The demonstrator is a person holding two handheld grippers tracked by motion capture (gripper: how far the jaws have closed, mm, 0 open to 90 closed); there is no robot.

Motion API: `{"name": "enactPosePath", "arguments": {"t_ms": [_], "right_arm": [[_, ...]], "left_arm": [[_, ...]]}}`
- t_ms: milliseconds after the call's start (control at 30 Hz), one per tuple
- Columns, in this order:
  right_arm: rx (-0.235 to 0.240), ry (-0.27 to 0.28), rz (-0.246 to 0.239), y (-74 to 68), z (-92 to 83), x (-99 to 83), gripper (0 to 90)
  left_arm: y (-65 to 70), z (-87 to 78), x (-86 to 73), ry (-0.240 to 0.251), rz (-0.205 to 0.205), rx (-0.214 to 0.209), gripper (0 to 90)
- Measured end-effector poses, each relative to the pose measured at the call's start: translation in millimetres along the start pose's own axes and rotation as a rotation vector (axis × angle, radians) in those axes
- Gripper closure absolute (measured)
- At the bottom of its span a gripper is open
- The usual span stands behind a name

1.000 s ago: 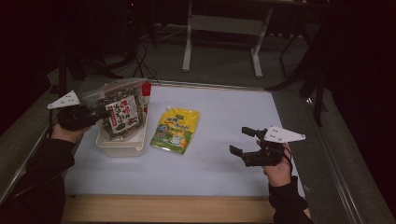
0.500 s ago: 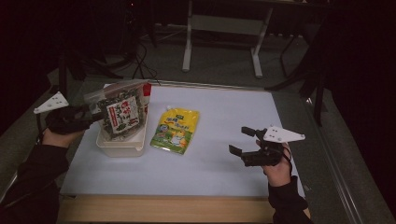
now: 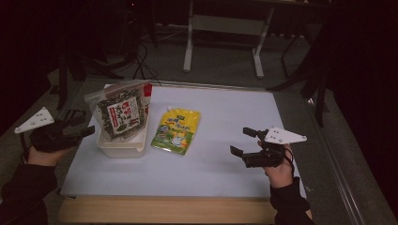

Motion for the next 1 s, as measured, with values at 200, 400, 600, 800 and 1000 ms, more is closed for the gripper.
{"name": "enactPosePath", "arguments": {"t_ms": [200, 400, 600, 800, 1000], "right_arm": [[-0.008, -0.002, -0.001, 0.3, 2.5, -0.7, 14.5], [-0.024, 0.014, -0.046, -0.7, 3.1, 0.6, 14.6], [-0.042, 0.004, -0.035, 0.2, 6.0, -2.7, 14.9], [-0.070, -0.010, -0.048, 1.1, 13.5, -7.8, 14.9], [-0.060, -0.020, -0.036, 0.3, 19.5, -10.6, 14.9]], "left_arm": [[23.2, -7.8, -3.2, 0.011, 0.006, -0.051, 40.2], [50.0, -5.4, -2.3, 0.000, 0.020, -0.123, 40.2], [79.8, 9.3, -4.9, -0.010, 0.048, -0.193, 40.1], [109.3, 29.1, -5.2, -0.027, 0.080, -0.298, 24.5], [131.7, 46.7, -7.4, -0.070, 0.074, -0.415, 12.6]]}}
Point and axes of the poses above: each handheld gripper's, and its own axes: z roughly forward along the jaws, x roughly out of its top, y roughly to its right, the point moved 4 cm from there along z, roughly forward along the jaws, and after that the axes turned 4 degrees about -z, right-handed, at the moved point
